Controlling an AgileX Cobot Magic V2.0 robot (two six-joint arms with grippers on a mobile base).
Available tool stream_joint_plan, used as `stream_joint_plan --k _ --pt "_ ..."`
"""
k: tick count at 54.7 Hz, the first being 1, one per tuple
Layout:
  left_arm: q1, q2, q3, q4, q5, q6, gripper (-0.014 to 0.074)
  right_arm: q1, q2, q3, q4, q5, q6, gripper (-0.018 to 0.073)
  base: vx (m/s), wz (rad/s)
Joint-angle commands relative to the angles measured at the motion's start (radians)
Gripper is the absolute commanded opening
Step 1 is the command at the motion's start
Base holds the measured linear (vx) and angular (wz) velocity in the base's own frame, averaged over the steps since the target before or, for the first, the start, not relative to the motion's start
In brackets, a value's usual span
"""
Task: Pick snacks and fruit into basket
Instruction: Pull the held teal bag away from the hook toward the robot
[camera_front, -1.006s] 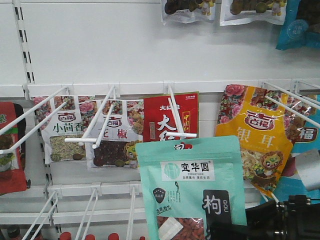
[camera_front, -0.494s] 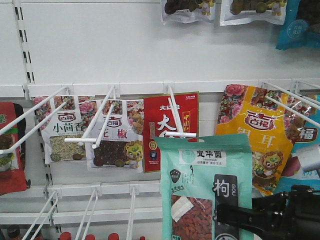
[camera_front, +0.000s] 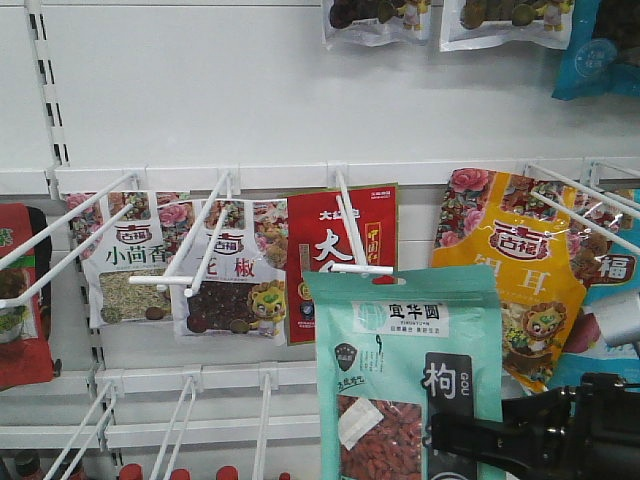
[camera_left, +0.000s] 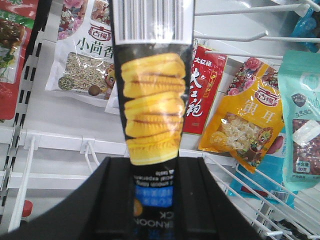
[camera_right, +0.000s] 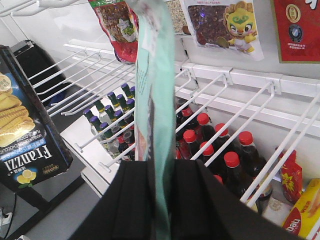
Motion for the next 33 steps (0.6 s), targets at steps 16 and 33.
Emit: stream_joint_plan --k 16,33 --pt "-0.004 0.011 -0.032 -0.003 -0.096 0.001 0.0003 -0.003 -0.020 -0.030 0.040 0.010 -0.006 -0.0011 0.00 0.00" --pt "-0.004 0.011 -0.032 -0.003 -0.096 0.001 0.0003 -0.003 -0.020 -0.030 0.040 0.020 -0.009 -0.0011 0.00 0.00"
